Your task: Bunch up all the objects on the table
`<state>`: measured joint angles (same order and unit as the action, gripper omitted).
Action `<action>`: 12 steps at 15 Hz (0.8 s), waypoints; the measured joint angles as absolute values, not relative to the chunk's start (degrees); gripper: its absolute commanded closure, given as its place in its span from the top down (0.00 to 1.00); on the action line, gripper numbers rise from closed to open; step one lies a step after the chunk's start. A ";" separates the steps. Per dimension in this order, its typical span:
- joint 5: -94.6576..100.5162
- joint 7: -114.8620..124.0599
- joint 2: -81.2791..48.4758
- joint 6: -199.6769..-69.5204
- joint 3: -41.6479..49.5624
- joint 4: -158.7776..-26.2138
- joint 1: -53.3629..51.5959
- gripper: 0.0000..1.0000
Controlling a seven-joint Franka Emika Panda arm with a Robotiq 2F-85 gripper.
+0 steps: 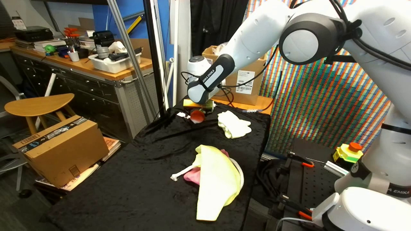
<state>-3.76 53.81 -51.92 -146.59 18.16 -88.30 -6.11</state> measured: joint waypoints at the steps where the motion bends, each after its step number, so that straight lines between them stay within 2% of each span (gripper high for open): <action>1: -3.76 53.81 -52.45 -146.05 17.97 -87.35 -5.73 1.00; 6: -3.76 53.81 -54.73 -143.47 16.95 -83.40 -4.41 0.98; 8: -3.76 53.81 -55.50 -142.56 16.65 -82.10 -4.17 0.73; 9: -3.76 53.81 -55.80 -142.13 16.55 -81.62 -4.10 0.70; 12: -3.76 53.81 -56.52 -141.02 16.47 -80.29 -4.00 0.45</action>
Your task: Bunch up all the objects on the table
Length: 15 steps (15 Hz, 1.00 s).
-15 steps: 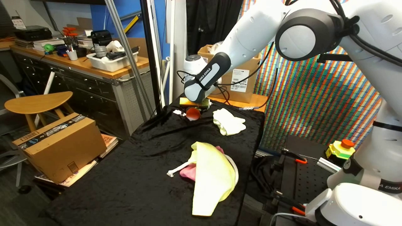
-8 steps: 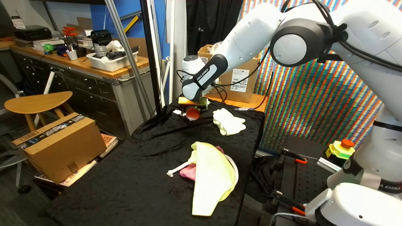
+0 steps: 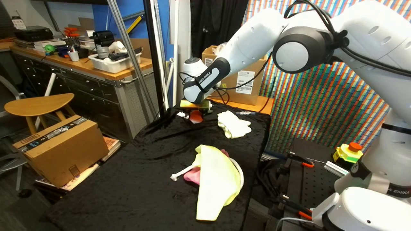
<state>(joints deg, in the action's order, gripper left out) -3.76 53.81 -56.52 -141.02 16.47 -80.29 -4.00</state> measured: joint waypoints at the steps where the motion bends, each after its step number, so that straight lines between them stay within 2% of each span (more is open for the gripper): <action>1: -3.76 53.81 -56.73 -140.72 16.47 -79.86 -3.96 0.39; 5: -3.76 53.81 -56.95 -139.86 16.47 -78.97 -3.84 0.11; 7: -3.76 53.81 -56.95 -139.59 16.47 -78.68 -3.78 0.08; 8: -3.76 53.81 -56.95 -139.38 16.47 -78.50 -3.76 0.11; 9: -3.76 53.81 -56.95 -139.13 16.47 -78.37 -3.75 0.09; 15: -2.10 52.90 -56.30 -139.05 15.94 -78.52 -4.30 0.10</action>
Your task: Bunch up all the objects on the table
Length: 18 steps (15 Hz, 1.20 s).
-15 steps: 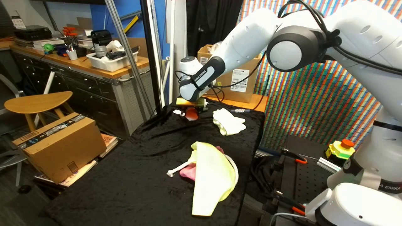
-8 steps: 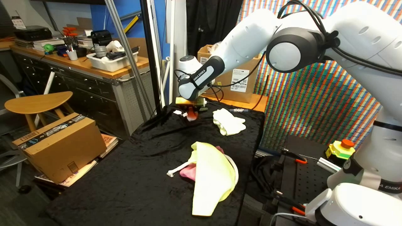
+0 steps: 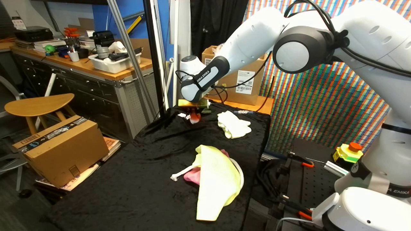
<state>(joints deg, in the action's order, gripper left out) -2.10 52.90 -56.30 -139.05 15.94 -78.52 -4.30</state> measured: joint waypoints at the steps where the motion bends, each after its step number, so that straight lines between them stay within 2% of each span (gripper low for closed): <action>1: -1.61 52.16 -55.81 -139.04 15.49 -78.83 -4.50 0.10; 9: -1.24 34.21 -41.71 -138.38 6.38 -91.14 -4.87 0.10; 18: -1.20 13.54 -30.86 -129.23 -1.36 -101.06 -5.55 0.10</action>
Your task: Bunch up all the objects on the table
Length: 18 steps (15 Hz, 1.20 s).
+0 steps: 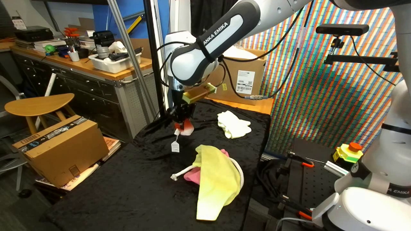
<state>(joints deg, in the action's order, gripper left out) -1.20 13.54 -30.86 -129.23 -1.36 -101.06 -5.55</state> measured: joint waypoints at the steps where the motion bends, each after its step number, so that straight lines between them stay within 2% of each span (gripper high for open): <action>1: -1.16 11.39 -30.74 -128.23 -1.95 -101.30 -5.66 0.10; 11: 1.10 -10.52 -30.97 -118.27 -7.06 -102.50 -6.10 0.10; 18: 2.39 -18.09 -31.50 -117.65 -10.76 -102.31 -7.79 0.11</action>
<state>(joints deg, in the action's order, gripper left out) 2.39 -18.09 -31.50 -117.65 -10.76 -102.31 -7.79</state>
